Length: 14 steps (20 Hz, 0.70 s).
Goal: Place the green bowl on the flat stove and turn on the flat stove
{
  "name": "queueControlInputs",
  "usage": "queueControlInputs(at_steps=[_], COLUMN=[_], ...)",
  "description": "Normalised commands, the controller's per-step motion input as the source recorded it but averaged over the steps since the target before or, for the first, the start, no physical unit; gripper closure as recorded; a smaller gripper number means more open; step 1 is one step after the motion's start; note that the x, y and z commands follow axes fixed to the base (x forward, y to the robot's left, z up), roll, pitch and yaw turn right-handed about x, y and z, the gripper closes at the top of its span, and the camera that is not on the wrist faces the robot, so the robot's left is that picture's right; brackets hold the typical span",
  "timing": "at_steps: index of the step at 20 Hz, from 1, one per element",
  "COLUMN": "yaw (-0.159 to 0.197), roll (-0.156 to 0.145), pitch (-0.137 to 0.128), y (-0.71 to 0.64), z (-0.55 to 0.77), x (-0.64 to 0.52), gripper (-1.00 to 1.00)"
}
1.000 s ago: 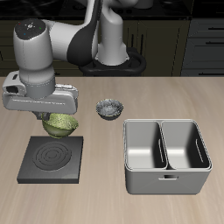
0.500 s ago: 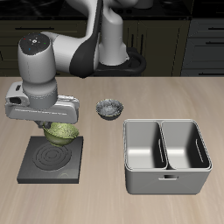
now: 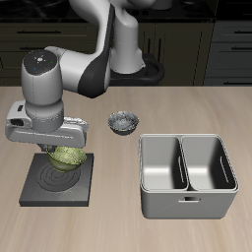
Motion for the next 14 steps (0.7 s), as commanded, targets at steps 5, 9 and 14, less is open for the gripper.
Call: queueControlInputs(at_steps=[5, 9, 14], yaw=[-0.001, -0.004, -0.003], roll=[-0.013, 0.001, -0.028], pitch=[0.033, 0.016, 0.066], y=[0.02, 0.06, -0.03], z=[-0.23, -0.13, -0.28], x=[0.06, 0.02, 0.04], gripper=[1.0, 1.0, 1.0])
